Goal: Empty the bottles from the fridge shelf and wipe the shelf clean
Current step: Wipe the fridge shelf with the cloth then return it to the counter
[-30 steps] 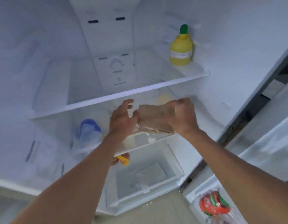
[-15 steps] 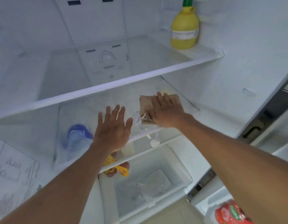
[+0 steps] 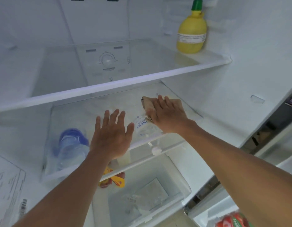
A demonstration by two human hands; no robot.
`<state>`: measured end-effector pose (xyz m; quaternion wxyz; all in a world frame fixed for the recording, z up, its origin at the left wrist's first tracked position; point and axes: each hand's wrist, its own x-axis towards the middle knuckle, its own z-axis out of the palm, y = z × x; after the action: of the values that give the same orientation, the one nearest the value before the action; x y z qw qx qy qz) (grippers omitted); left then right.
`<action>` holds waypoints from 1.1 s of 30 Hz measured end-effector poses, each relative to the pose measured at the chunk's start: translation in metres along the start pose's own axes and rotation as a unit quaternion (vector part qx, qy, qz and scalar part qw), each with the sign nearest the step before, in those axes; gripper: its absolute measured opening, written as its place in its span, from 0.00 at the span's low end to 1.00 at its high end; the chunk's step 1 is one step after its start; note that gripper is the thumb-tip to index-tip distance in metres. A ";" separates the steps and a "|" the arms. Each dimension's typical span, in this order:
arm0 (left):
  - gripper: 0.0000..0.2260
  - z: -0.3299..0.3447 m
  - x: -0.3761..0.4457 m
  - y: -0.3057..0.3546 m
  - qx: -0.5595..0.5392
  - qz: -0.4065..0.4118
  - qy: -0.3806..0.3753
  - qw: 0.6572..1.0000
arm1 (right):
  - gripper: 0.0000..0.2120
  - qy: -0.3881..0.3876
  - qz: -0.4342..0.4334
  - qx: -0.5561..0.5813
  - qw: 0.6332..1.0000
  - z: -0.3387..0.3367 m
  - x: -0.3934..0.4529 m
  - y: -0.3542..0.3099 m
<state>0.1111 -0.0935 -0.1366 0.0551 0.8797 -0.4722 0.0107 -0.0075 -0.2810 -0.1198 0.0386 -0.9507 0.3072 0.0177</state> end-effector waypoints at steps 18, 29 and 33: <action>0.30 -0.004 0.002 0.002 -0.026 -0.016 0.003 1.000 | 0.29 0.049 -0.092 -0.087 0.991 -0.010 -0.008 0.035; 0.29 -0.004 0.003 0.001 -0.027 -0.015 0.007 0.999 | 0.23 0.106 -0.132 -0.059 0.984 -0.017 0.040 0.002; 0.30 -0.004 0.001 -0.001 -0.028 -0.007 0.003 1.000 | 0.25 0.100 -0.159 -0.060 0.980 -0.015 -0.007 0.014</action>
<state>0.1125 -0.0935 -0.1331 0.0811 0.8813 -0.4656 0.0001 -0.0208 -0.2896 -0.1053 -0.0477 -0.9850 0.1523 -0.0657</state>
